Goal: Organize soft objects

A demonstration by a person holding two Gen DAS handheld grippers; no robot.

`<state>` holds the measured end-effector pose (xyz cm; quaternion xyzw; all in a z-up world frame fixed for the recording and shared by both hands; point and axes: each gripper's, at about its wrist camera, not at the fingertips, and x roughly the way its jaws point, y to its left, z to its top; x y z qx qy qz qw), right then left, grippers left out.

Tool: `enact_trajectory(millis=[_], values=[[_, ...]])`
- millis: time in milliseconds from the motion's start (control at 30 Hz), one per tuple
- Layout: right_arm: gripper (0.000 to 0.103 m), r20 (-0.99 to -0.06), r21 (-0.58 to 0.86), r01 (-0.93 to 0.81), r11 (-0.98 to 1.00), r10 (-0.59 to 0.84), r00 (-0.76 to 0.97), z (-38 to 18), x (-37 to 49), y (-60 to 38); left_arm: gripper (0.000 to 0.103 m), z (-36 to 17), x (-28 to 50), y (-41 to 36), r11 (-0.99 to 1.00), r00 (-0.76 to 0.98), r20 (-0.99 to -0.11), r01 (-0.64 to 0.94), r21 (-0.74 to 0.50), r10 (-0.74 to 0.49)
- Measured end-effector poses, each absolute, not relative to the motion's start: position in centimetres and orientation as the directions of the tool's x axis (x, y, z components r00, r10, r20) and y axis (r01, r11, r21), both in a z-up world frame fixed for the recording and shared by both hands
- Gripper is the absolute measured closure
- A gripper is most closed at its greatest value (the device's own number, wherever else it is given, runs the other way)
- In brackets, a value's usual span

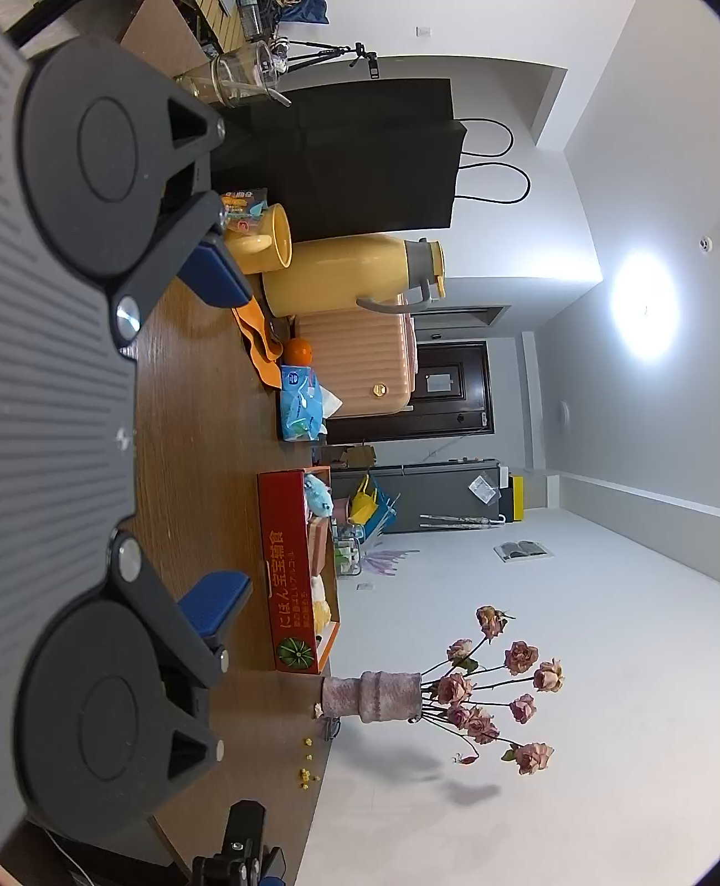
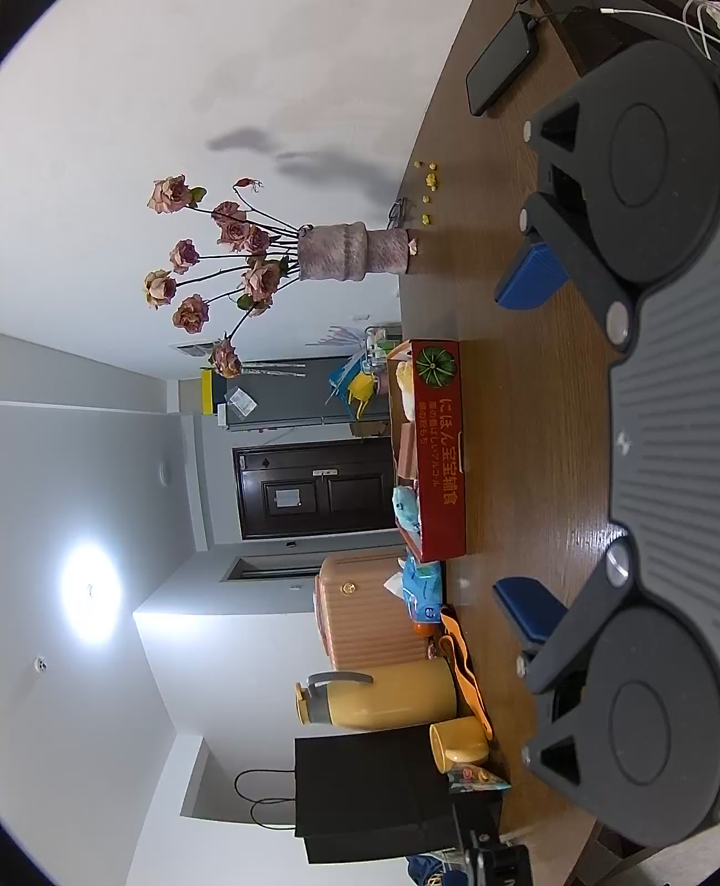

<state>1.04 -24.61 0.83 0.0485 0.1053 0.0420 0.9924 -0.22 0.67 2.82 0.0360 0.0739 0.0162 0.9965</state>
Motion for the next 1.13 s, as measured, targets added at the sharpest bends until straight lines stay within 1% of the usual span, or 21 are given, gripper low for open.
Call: enact_trajectory(millis=[700, 1133], values=[[0.000, -0.211, 0.107, -0.075, 0.991, 0.096, 0.973, 0.75, 1.12, -24.58, 0.000, 2.93, -0.35, 0.59, 0.997, 0.989, -0.147, -0.020, 0.079, 0.031], [0.000, -0.208, 0.106, -0.071, 0.992, 0.092, 0.974, 0.65, 0.98, -24.52, 0.000, 2.83, -0.30, 1.02, 0.998, 0.989, -0.148, -0.014, 0.060, 0.022]])
